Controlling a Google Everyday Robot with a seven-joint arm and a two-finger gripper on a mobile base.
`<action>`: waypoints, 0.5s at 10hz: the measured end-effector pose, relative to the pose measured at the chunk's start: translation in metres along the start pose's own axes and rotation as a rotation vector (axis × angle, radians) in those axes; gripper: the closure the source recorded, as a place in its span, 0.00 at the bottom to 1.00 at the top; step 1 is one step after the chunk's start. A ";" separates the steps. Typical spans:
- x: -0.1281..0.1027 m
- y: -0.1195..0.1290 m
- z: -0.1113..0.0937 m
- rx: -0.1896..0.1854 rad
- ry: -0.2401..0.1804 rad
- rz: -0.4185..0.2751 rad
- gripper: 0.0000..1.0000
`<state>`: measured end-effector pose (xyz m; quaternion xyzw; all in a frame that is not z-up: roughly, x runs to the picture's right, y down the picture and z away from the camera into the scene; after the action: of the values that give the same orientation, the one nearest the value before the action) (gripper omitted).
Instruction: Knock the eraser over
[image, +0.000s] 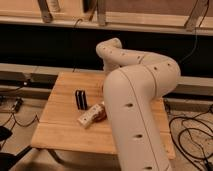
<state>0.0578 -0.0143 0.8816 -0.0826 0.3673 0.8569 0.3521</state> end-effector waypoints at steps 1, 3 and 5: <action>0.000 0.000 0.000 0.000 -0.001 0.000 1.00; 0.000 0.000 0.000 0.000 -0.001 0.000 1.00; -0.001 0.003 0.000 -0.005 0.002 -0.002 1.00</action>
<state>0.0564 -0.0161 0.8830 -0.0846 0.3653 0.8573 0.3527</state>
